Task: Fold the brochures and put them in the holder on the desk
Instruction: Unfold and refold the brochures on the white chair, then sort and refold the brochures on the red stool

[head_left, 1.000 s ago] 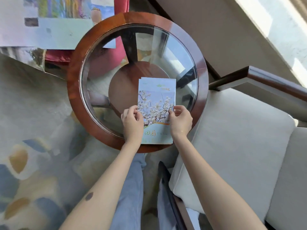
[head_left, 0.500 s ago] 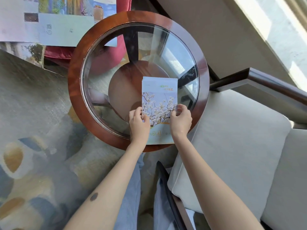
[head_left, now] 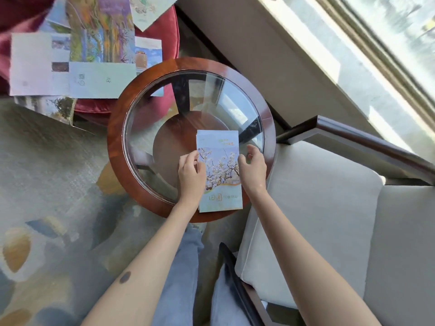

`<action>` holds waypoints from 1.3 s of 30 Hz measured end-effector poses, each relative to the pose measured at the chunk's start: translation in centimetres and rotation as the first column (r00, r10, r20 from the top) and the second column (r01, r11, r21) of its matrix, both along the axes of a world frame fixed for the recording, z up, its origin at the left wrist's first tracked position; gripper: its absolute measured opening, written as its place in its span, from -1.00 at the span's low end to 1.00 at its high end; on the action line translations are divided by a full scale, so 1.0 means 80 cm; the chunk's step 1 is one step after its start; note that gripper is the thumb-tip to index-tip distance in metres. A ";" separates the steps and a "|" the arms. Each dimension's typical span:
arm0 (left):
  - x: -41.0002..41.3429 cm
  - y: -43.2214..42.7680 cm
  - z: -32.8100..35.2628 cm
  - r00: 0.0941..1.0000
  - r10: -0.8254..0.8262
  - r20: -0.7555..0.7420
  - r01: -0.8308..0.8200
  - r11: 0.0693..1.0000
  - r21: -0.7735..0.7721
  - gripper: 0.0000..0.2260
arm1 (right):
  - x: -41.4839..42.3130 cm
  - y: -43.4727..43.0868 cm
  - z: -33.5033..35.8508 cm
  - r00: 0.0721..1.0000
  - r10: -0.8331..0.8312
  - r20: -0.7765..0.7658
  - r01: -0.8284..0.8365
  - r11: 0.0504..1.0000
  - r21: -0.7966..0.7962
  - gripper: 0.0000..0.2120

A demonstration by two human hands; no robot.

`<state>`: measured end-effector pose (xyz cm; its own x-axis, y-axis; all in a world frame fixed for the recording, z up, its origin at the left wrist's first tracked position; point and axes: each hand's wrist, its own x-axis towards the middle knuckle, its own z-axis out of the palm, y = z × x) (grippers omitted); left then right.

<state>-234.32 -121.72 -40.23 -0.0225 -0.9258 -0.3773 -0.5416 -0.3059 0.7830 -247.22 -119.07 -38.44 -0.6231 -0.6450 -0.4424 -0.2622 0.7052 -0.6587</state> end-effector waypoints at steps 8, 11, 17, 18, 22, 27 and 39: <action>0.039 -0.026 0.091 0.999 0.009 -0.052 -0.015 0.993 -0.119 -0.76 | 0.030 -0.014 0.110 0.989 0.144 -0.024 -0.146 0.980 -0.134 -0.59; 0.063 -0.022 0.125 0.999 0.024 -0.031 -0.029 0.986 -0.164 -0.76 | 0.043 -0.005 0.150 0.970 0.231 -0.082 -0.242 0.954 -0.176 -0.60; 0.109 0.008 0.196 0.997 0.083 -0.007 -0.081 0.948 -0.307 -0.75 | 0.066 0.026 0.210 0.909 0.362 -0.208 -0.407 0.878 -0.251 -0.61; 0.116 0.014 0.208 0.996 0.085 -0.001 -0.081 0.940 -0.331 -0.75 | 0.072 0.029 0.218 0.899 0.374 -0.227 -0.425 0.869 -0.254 -0.61; 0.153 0.036 0.246 0.994 0.109 0.018 -0.091 0.901 -0.424 -0.74 | 0.105 0.033 0.249 0.854 0.438 -0.280 -0.507 0.822 -0.261 -0.60; 0.212 0.047 0.283 0.980 0.188 0.070 -0.131 0.865 -0.485 -0.74 | 0.164 0.018 0.283 0.777 0.525 -0.348 -0.619 0.738 -0.268 -0.65; 0.414 -0.054 0.327 0.949 0.264 0.173 -0.130 0.826 -0.549 -0.74 | 0.350 -0.115 0.319 0.705 0.611 -0.361 -0.705 0.659 -0.262 -0.62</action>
